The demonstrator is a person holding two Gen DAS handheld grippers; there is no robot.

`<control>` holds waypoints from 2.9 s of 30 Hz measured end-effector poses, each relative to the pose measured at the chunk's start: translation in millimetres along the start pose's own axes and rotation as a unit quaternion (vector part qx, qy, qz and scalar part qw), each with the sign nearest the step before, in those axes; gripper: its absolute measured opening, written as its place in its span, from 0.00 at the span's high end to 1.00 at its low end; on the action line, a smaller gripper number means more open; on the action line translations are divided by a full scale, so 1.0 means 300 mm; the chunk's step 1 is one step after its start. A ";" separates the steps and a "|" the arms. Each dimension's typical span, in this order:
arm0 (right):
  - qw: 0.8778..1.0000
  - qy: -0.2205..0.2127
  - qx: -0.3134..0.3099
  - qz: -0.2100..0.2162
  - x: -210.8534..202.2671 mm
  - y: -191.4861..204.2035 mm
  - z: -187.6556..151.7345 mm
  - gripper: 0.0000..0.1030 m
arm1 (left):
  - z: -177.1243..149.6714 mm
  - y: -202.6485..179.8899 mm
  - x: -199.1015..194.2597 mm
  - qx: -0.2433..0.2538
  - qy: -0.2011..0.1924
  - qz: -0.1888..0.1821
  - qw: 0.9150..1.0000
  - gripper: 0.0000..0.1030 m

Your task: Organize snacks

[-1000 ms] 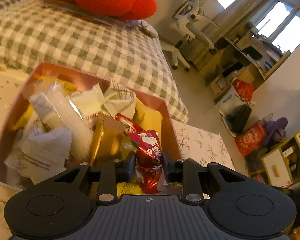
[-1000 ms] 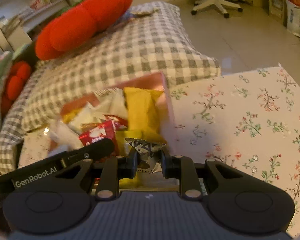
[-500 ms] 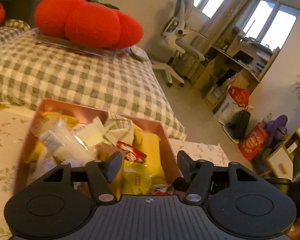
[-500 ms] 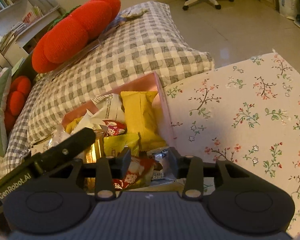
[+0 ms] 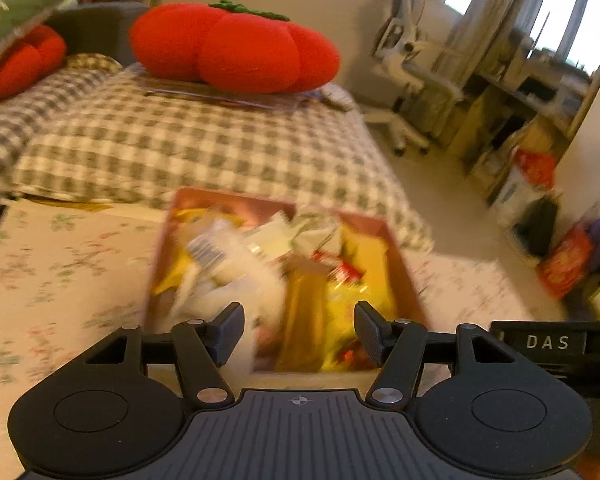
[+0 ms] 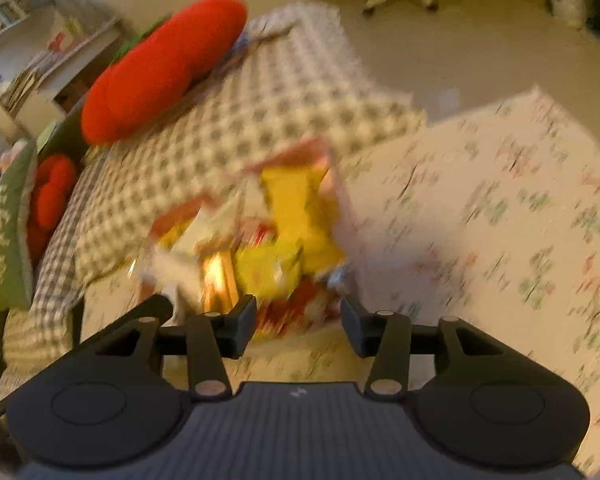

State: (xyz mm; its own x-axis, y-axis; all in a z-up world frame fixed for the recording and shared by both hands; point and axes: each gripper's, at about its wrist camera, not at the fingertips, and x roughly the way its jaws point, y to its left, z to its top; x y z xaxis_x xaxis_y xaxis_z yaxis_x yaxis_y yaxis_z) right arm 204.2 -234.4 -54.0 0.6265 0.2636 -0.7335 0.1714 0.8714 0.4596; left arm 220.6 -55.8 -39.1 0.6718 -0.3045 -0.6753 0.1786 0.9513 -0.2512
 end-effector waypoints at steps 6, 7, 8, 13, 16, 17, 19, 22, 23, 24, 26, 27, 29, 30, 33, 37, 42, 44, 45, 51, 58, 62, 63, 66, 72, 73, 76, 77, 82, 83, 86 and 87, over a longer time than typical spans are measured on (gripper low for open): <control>0.999 0.024 -0.031 0.007 0.003 0.069 -0.072 0.57 | -0.083 0.019 -0.069 0.014 0.028 0.052 0.998 0.42; 0.999 0.020 -0.039 0.005 -0.012 0.078 -0.083 0.56 | -0.094 0.019 -0.088 0.015 0.026 0.056 0.998 0.42; 0.999 0.016 -0.046 0.005 -0.029 0.084 -0.099 0.56 | -0.107 0.019 -0.107 0.018 0.024 0.060 0.998 0.42; 0.996 -0.009 -0.084 -0.012 -0.124 0.114 -0.176 0.57 | -0.163 0.006 -0.232 0.020 0.008 0.064 0.998 0.41; 0.995 -0.029 -0.092 -0.006 -0.191 0.108 -0.240 0.57 | -0.205 -0.021 -0.290 0.032 -0.007 0.073 0.997 0.36; 0.995 -0.032 -0.091 -0.004 -0.209 0.103 -0.265 0.57 | -0.224 -0.030 -0.303 0.038 -0.007 0.074 0.996 0.36; 0.995 -0.039 -0.094 -0.010 -0.241 0.099 -0.315 0.56 | -0.244 -0.040 -0.314 0.039 -0.001 0.074 0.996 0.35; 0.993 -0.053 -0.096 -0.033 -0.283 0.115 -0.359 0.55 | -0.259 -0.059 -0.361 0.026 -0.006 0.069 0.997 0.35; 0.993 -0.059 -0.095 -0.034 -0.294 0.123 -0.366 0.54 | -0.265 -0.067 -0.381 0.026 -0.011 0.066 0.997 0.36; 0.993 -0.065 -0.094 -0.035 -0.305 0.135 -0.374 0.53 | -0.273 -0.076 -0.402 0.031 -0.018 0.075 0.997 0.36; 0.992 -0.072 -0.099 -0.041 -0.314 0.150 -0.390 0.51 | -0.289 -0.085 -0.438 0.049 -0.030 0.092 0.994 0.33; 0.990 -0.074 -0.107 -0.046 -0.319 0.159 -0.399 0.50 | -0.297 -0.081 -0.456 0.052 -0.034 0.097 0.993 0.32; 0.988 -0.083 -0.119 -0.054 -0.326 0.170 -0.415 0.47 | -0.315 -0.065 -0.482 0.047 -0.037 0.105 0.993 0.31; 0.987 -0.089 -0.125 -0.058 -0.334 0.175 -0.420 0.45 | -0.325 -0.053 -0.494 0.043 -0.037 0.107 0.993 0.31; 0.985 -0.090 -0.137 -0.059 -0.338 0.183 -0.444 0.41 | -0.348 -0.028 -0.527 0.037 -0.043 0.107 0.993 0.31; 0.981 -0.089 -0.159 -0.069 -0.339 0.192 -0.463 0.37 | -0.364 -0.002 -0.519 0.052 -0.042 0.129 0.989 0.26; 0.979 -0.087 -0.170 -0.075 -0.327 0.195 -0.467 0.31 | -0.358 0.031 -0.513 0.043 -0.042 0.130 0.990 0.22; 0.979 -0.086 -0.170 -0.074 -0.322 0.197 -0.467 0.29 | -0.354 0.033 -0.507 0.040 -0.041 0.124 0.991 0.20; 0.979 -0.085 -0.173 -0.074 -0.318 0.199 -0.467 0.29 | -0.354 0.029 -0.502 0.042 -0.041 0.121 0.991 0.19; 0.977 -0.080 -0.181 -0.084 -0.303 0.193 -0.464 0.24 | -0.353 0.013 -0.467 0.057 -0.032 0.120 0.991 0.13; 0.976 -0.073 -0.181 -0.094 -0.282 0.185 -0.455 0.05 | -0.348 0.027 -0.444 0.057 -0.024 0.130 0.990 0.02; 0.977 -0.062 -0.179 -0.099 -0.259 0.179 -0.448 0.02 | -0.341 0.044 -0.436 0.045 -0.018 0.128 0.991 0.00; 0.978 -0.059 -0.177 -0.098 -0.255 0.177 -0.446 0.02 | -0.340 0.048 -0.432 0.042 -0.016 0.129 0.991 0.00; 0.978 -0.057 -0.171 -0.100 -0.245 0.171 -0.438 0.01 | -0.338 0.053 -0.422 0.040 -0.011 0.130 0.991 0.00; 0.979 -0.062 -0.158 -0.110 -0.232 0.160 -0.423 0.01 | -0.330 0.057 -0.396 0.036 -0.006 0.124 0.992 0.00; 0.980 -0.062 -0.155 -0.108 -0.231 0.158 -0.421 0.01 | -0.329 0.057 -0.391 0.035 -0.004 0.122 0.992 0.00; 0.982 -0.059 -0.145 -0.101 -0.225 0.152 -0.415 0.01 | -0.325 0.056 -0.379 0.034 -0.002 0.116 0.993 0.00; 0.982 -0.057 -0.146 -0.101 -0.224 0.152 -0.415 0.01 | -0.325 0.055 -0.376 0.035 -0.001 0.115 0.993 0.00; 0.979 -0.058 -0.163 -0.108 -0.221 0.164 -0.422 0.01 | -0.326 0.048 -0.372 0.044 -0.001 0.117 0.992 0.00; 0.978 -0.060 -0.165 -0.109 -0.224 0.166 -0.424 0.01 | -0.326 0.049 -0.373 0.044 -0.002 0.117 0.992 0.00; 0.977 -0.062 -0.170 -0.111 -0.226 0.171 -0.424 0.01 | -0.326 0.048 -0.375 0.043 -0.004 0.121 0.992 0.00; 0.977 -0.063 -0.172 -0.111 -0.226 0.173 -0.425 0.01 | -0.325 0.048 -0.374 0.044 -0.004 0.123 0.991 0.00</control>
State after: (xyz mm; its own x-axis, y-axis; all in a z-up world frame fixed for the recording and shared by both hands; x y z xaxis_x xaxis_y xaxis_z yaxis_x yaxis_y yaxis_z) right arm 73.7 -154.4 -44.1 0.6950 0.0181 -0.7188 0.0612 0.9946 0.0842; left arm 77.6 -12.6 -34.6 0.7086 -0.0632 -0.7027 0.0702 0.9974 -0.0189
